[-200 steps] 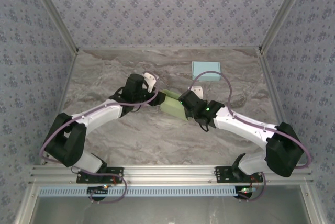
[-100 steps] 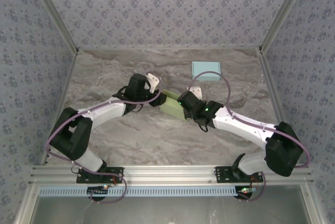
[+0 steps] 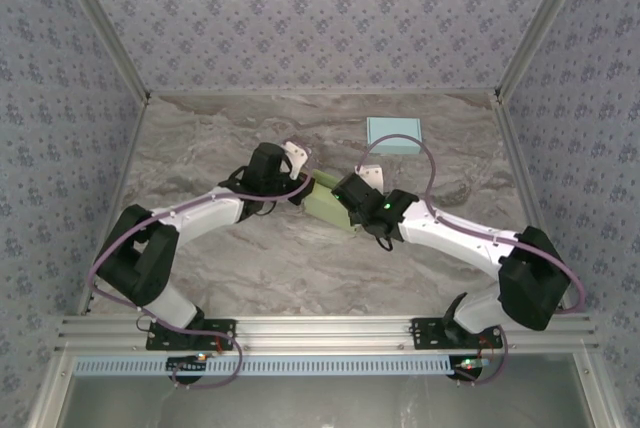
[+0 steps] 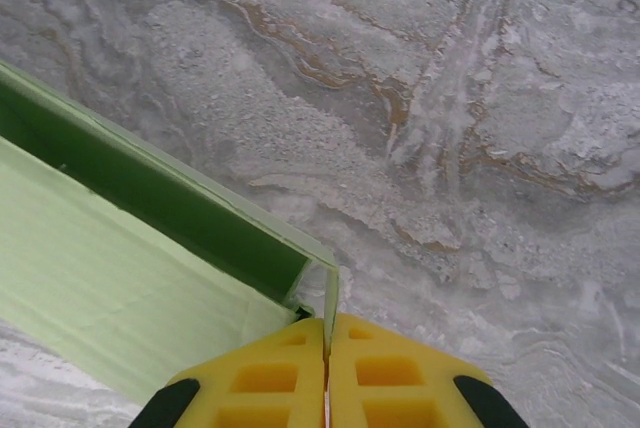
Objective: Fold the paper box
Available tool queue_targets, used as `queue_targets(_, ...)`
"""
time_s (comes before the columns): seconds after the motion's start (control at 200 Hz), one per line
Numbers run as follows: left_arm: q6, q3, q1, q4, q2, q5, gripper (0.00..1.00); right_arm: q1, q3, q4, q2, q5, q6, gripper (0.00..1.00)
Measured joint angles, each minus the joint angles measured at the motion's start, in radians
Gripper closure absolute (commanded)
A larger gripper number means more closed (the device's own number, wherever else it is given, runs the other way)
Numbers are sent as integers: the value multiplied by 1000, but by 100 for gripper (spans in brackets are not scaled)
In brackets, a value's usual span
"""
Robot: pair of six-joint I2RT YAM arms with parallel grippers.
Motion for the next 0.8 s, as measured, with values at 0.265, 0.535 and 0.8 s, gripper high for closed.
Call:
queue_targets(0.265, -42, -48, -23, 53, -21, -75, 92, 16, 68, -90, 53, 15, 105, 91)
queue_targets(0.535, -59, -71, -27, 65, -37, -105, 92, 32, 121, -140, 63, -29, 204, 86)
queue_targets(0.8, -87, -88, -37, 94, -40, -146, 92, 43, 175, -184, 81, -67, 270, 85)
